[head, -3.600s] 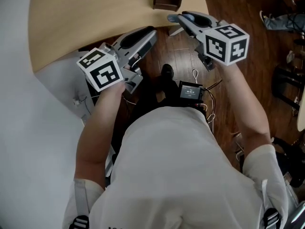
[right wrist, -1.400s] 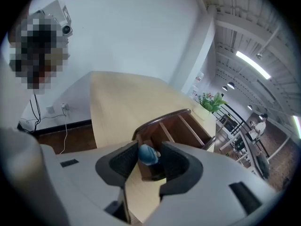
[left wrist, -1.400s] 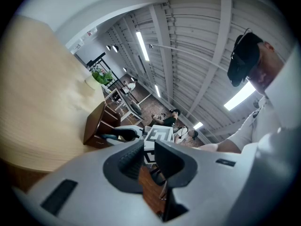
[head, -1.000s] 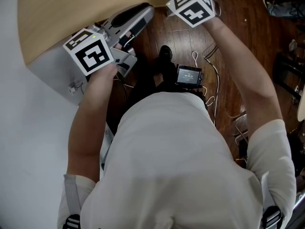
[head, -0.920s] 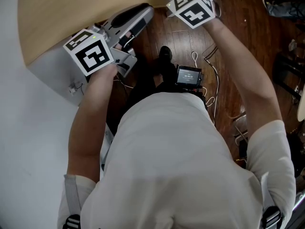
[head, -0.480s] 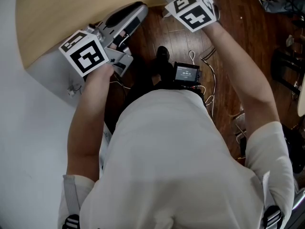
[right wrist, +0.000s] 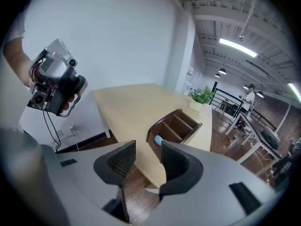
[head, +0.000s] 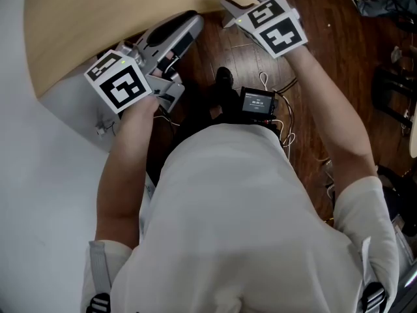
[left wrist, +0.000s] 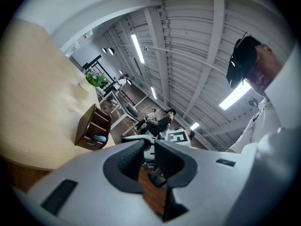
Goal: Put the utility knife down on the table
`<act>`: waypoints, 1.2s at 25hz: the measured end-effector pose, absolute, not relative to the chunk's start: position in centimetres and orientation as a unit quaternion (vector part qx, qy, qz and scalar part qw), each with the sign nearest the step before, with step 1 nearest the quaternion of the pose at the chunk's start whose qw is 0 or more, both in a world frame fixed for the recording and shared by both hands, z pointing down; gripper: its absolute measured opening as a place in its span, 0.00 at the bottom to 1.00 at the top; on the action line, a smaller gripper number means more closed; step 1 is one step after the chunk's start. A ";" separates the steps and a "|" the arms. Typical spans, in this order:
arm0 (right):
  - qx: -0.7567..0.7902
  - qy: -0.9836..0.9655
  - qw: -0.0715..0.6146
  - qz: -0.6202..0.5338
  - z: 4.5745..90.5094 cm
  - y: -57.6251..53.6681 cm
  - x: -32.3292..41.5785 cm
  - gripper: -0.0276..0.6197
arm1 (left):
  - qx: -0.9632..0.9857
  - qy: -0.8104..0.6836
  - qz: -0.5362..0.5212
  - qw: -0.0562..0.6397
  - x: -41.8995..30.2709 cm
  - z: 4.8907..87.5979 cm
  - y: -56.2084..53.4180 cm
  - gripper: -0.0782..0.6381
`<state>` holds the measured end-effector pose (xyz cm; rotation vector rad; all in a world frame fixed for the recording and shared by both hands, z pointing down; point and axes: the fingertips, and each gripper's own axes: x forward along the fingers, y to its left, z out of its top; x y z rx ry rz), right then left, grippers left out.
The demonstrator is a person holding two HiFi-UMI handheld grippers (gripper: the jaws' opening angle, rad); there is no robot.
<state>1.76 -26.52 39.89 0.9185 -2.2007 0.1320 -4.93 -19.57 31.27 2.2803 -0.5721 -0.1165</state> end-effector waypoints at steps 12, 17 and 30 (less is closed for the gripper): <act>0.395 -0.863 0.310 0.059 34.4 -24.4 2.3 0.17 | 0.905 -0.214 -0.062 0.361 -5.6 28.3 -18.0 0.20; 0.407 -0.863 0.288 0.078 33.3 -24.0 3.4 0.08 | 0.906 -0.216 -0.058 0.359 -5.6 28.0 -18.0 0.20; 0.419 -0.864 0.247 0.128 31.4 -20.7 4.0 0.05 | 0.911 -0.202 -0.061 0.354 -6.0 26.7 -16.2 0.20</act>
